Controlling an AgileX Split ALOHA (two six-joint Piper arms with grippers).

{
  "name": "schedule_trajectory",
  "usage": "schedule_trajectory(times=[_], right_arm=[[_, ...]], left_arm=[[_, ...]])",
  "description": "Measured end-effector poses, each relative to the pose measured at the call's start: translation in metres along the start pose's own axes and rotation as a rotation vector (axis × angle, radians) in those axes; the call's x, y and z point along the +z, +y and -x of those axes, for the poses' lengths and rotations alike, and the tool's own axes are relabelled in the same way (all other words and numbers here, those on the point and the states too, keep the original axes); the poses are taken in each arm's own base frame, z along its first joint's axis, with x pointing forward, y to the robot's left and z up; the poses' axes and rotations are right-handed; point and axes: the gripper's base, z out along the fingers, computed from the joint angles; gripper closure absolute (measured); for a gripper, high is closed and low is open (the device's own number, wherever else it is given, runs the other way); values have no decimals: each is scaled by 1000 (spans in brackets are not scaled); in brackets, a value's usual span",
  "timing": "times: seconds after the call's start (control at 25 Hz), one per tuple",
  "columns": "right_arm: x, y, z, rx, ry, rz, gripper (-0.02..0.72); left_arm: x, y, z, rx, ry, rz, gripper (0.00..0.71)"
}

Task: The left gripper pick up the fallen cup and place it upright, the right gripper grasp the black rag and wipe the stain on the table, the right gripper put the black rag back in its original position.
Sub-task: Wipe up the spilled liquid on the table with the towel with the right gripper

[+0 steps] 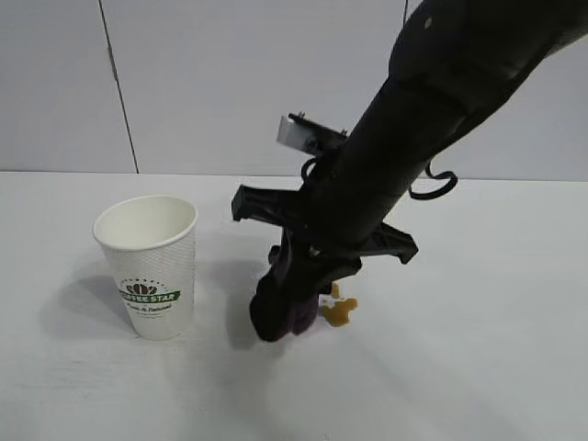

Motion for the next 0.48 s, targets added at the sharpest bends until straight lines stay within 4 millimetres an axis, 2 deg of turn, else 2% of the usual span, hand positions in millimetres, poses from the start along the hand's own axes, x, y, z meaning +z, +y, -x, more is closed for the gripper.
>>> schedule_trajectory(times=[0.08, 0.28, 0.48], right_arm=[[6, -3, -1, -2, 11, -10, 602], [7, -7, -2, -44, 14, -51, 602], [4, -22, 1, -67, 15, -134, 602]], left_arm=[[0, 0, 0, 0, 0, 0, 52], [0, 0, 0, 0, 0, 0, 52], [0, 0, 0, 0, 0, 0, 52]])
